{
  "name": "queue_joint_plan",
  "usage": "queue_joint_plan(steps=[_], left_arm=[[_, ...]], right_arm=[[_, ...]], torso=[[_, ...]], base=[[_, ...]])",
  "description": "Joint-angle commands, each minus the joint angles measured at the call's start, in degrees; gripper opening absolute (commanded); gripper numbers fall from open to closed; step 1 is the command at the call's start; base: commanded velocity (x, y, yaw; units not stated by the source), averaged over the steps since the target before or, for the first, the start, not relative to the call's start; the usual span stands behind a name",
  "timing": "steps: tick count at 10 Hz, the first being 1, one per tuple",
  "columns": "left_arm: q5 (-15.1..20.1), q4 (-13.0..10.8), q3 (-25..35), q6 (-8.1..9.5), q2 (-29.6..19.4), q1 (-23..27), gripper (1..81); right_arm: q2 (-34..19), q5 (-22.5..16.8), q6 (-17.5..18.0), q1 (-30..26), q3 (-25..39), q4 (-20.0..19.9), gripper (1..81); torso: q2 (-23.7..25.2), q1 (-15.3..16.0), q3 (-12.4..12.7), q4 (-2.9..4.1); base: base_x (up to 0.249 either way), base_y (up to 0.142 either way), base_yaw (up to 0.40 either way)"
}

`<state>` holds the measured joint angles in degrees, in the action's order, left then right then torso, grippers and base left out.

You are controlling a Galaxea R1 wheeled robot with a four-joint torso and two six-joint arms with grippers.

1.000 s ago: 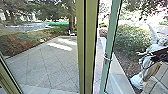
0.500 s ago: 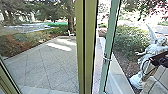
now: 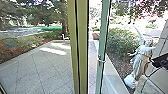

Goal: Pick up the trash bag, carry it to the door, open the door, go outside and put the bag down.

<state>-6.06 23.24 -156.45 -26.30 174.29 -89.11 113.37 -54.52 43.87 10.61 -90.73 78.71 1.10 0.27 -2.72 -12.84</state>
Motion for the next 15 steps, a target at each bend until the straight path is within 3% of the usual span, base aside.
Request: queue_joint_plan(steps=[1,8,15], left_arm=[[3.5,0.5,0.0,0.02,0.3,1.8,1.0],[3.5,1.5,0.0,0.02,0.5,1.3,1.0],[3.5,1.5,0.0,0.02,0.8,1.3,1.0]], right_arm=[[2.6,-1.0,0.6,-7.4,-8.6,7.2,81.1],[14.1,12.3,4.2,-8.5,-33.3,8.3,81.1],[12.5,15.5,3.8,-13.1,-38.3,10.0,81.1]], torso=[[0.0,0.0,0.0,-0.02],[0.2,-0.3,0.1,-0.02],[0.1,-0.2,0.1,-0.02]], base=[[0.0,0.0,0.0],[0.0,0.0,0.0],[0.0,0.0,0.0]])
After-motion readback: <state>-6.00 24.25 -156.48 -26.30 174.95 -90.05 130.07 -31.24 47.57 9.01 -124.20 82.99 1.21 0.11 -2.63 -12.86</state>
